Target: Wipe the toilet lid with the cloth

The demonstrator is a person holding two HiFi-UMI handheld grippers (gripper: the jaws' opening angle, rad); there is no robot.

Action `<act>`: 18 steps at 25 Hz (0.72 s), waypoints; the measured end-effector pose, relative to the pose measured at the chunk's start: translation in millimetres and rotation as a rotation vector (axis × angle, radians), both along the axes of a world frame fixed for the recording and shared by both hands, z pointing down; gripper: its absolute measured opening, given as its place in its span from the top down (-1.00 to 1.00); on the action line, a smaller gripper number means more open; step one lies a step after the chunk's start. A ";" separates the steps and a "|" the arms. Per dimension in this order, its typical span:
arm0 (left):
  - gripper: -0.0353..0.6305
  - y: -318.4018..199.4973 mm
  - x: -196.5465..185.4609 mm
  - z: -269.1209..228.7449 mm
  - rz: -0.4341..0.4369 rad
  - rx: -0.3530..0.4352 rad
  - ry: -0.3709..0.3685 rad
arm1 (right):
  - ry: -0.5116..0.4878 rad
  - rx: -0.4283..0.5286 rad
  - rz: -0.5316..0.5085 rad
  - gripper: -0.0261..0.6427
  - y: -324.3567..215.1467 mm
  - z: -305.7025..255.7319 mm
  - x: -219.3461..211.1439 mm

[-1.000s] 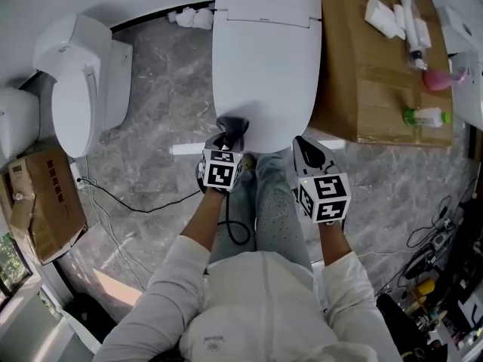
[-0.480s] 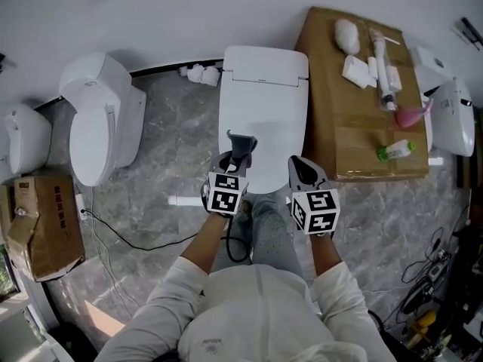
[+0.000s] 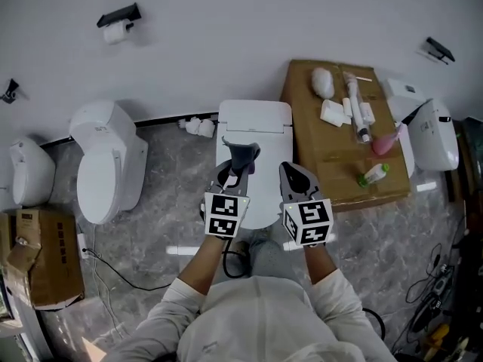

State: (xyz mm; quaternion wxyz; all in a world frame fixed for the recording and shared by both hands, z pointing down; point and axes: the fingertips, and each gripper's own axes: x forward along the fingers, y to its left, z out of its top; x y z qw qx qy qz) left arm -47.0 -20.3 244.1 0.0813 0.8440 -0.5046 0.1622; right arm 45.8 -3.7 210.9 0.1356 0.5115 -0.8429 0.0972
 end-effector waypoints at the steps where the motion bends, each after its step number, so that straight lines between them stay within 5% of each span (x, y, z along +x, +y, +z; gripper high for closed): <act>1: 0.70 0.9 0.4 -12.0 0.005 0.024 0.001 | -0.005 0.013 0.000 0.88 0.7 -8.5 -1.6; 8: 0.70 20.0 -5.4 -78.1 0.020 0.160 0.027 | -0.006 0.106 -0.016 0.88 17.4 -58.3 -11.7; 18: 0.70 59.4 -7.4 -123.3 0.028 0.254 0.020 | -0.017 0.186 -0.052 0.88 52.1 -91.8 -25.6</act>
